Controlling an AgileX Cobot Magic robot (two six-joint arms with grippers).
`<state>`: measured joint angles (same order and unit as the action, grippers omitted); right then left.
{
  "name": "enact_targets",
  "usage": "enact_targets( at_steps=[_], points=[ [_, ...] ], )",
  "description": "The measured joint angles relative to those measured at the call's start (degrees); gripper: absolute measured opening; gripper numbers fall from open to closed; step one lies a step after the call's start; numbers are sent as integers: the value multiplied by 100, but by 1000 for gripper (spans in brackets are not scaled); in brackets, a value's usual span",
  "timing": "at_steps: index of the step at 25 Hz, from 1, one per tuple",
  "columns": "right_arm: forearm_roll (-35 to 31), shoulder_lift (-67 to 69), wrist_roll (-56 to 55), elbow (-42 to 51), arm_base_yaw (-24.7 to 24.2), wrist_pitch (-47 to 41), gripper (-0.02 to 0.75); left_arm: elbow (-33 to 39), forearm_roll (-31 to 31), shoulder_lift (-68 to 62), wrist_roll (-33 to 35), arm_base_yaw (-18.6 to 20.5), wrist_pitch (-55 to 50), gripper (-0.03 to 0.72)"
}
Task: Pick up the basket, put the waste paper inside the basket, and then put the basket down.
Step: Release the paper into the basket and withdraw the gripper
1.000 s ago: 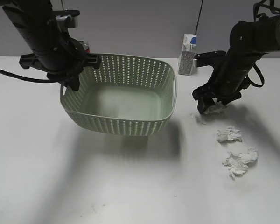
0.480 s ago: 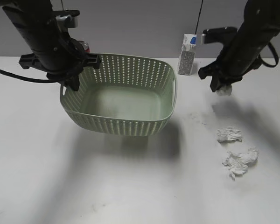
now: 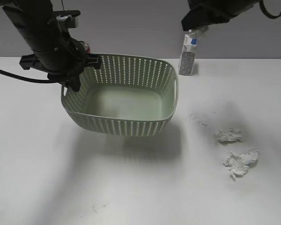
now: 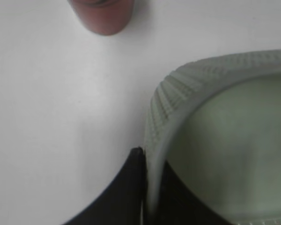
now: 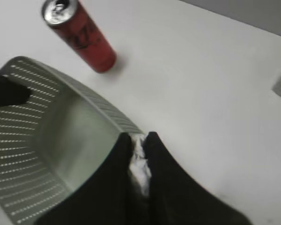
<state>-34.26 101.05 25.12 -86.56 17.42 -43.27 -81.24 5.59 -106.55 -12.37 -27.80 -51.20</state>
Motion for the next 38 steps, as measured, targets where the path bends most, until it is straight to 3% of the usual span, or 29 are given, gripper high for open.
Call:
enact_targets(
  at_steps=[8,11,14,17,20,25,29,32,35,38],
  points=[
    [-48,191,284,0,1135,232,47,0,20,0,0,0,0,0],
    [19,411,305,0,1356,341,101,0,20,0,0,0,0,0],
    [20,616,311,0,1369,405,273,0,25,0,0,0,-5,0],
    [152,762,317,0,1363,442,520,0,36,0,0,0,-5,0],
    [342,775,317,0,1363,502,643,0,36,0,0,0,-11,0],
    [919,756,-54,-236,1332,264,668,0,40,0,-17,0,-125,0],
    [1822,545,-676,-843,1140,-677,665,0,40,0,-60,0,-196,0],
    [2180,310,-982,-1011,695,-1563,652,0,40,0,-60,0,-218,0],
    [2260,107,-1072,-640,145,-2050,622,0,40,0,-66,0,-270,0],
    [2322,-64,-1251,306,-300,-1665,601,0,40,0,-66,0,-276,0]
  ],
)
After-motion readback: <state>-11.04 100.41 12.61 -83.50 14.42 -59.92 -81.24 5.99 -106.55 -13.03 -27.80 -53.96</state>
